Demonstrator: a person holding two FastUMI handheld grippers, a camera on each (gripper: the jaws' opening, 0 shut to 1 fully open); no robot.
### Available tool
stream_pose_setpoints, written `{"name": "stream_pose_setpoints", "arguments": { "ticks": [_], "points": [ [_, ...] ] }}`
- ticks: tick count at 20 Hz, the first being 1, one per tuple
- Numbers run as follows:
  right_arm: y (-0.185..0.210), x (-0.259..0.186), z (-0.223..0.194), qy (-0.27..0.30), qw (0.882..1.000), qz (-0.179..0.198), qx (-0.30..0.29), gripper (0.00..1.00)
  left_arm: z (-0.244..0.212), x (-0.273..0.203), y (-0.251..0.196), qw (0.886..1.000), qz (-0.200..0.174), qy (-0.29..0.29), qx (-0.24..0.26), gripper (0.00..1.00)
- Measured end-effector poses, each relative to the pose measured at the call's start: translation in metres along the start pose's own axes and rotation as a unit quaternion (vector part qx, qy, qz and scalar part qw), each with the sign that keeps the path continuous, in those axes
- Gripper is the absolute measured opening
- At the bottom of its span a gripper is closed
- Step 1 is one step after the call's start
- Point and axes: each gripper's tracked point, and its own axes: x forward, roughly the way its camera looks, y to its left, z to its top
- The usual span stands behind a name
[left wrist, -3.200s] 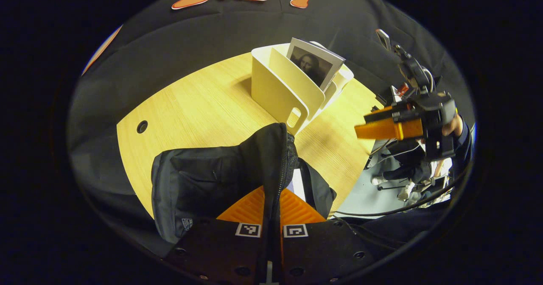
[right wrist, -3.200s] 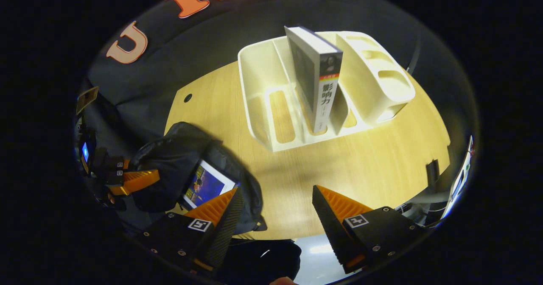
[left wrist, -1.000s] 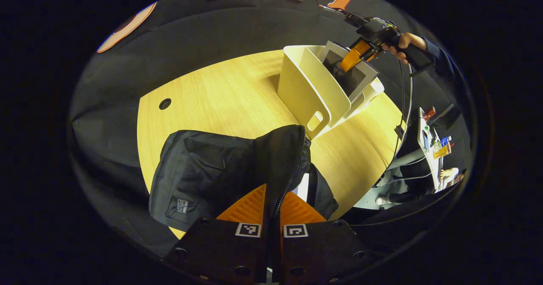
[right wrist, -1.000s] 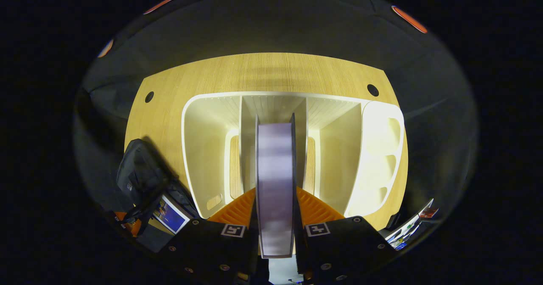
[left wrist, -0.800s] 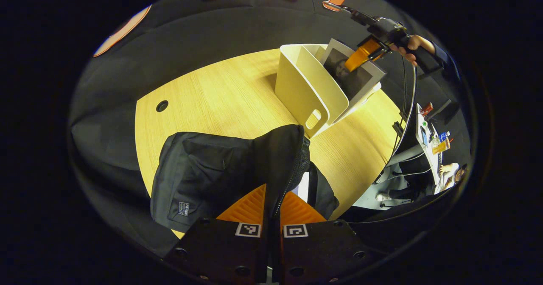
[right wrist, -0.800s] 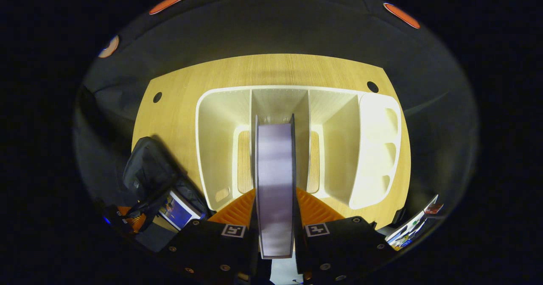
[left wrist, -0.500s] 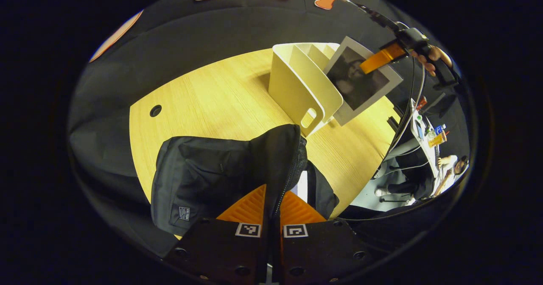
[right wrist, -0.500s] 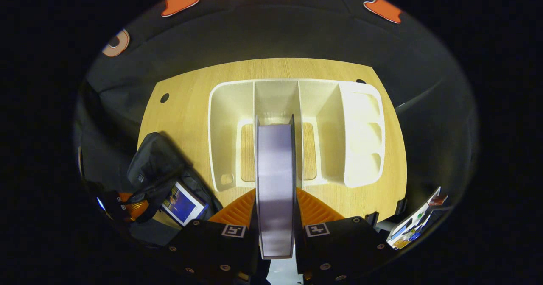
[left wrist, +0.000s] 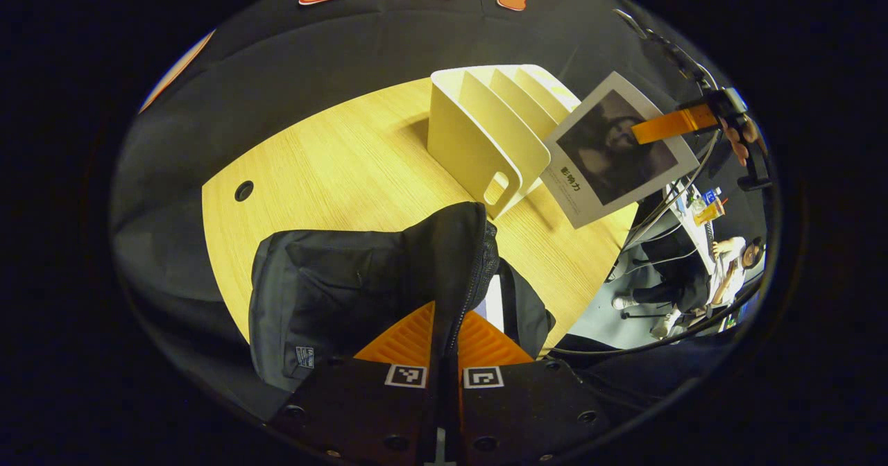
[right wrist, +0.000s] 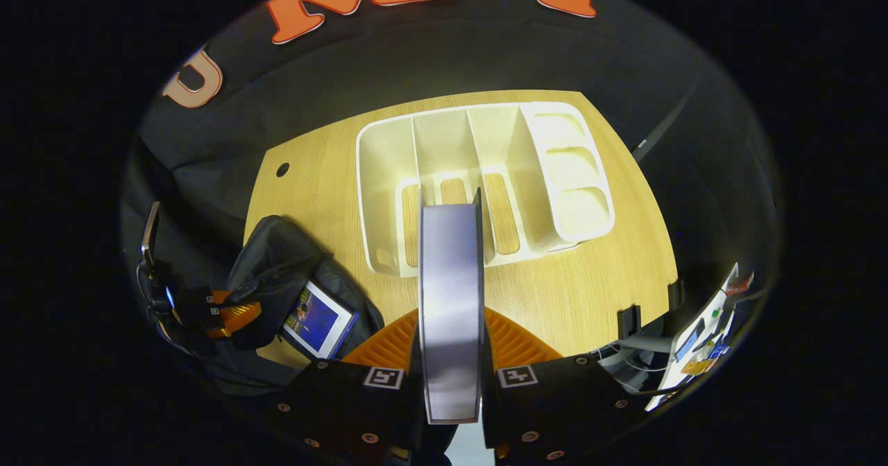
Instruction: Open the schoolbag, grab two books from the bookshelf and put them into the schoolbag.
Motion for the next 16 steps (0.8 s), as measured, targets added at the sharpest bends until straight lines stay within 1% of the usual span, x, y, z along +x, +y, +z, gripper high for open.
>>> {"name": "stream_pose_setpoints", "arguments": {
  "ticks": [2,5,10,14,16],
  "points": [
    [-0.003,-0.008,-0.009,-0.008,1.000,0.002,0.013,0.35,0.002,0.000,-0.002,1.000,-0.001,-0.002,0.002,0.06],
    [-0.001,-0.016,-0.021,-0.025,0.999,0.018,0.040,0.35,0.004,0.000,-0.002,1.000,-0.002,-0.003,0.001,0.05],
    [0.000,-0.025,-0.045,-0.051,0.993,0.045,0.100,0.33,0.009,-0.007,-0.003,1.000,-0.003,-0.010,0.007,0.06],
    [0.012,-0.042,-0.052,-0.081,0.982,0.099,0.141,0.34,0.016,-0.014,-0.001,1.000,-0.005,-0.018,0.007,0.06],
    [0.010,-0.043,-0.056,-0.090,0.977,0.114,0.157,0.33,0.019,-0.015,0.001,1.000,-0.005,-0.021,0.002,0.05]
  ]
}}
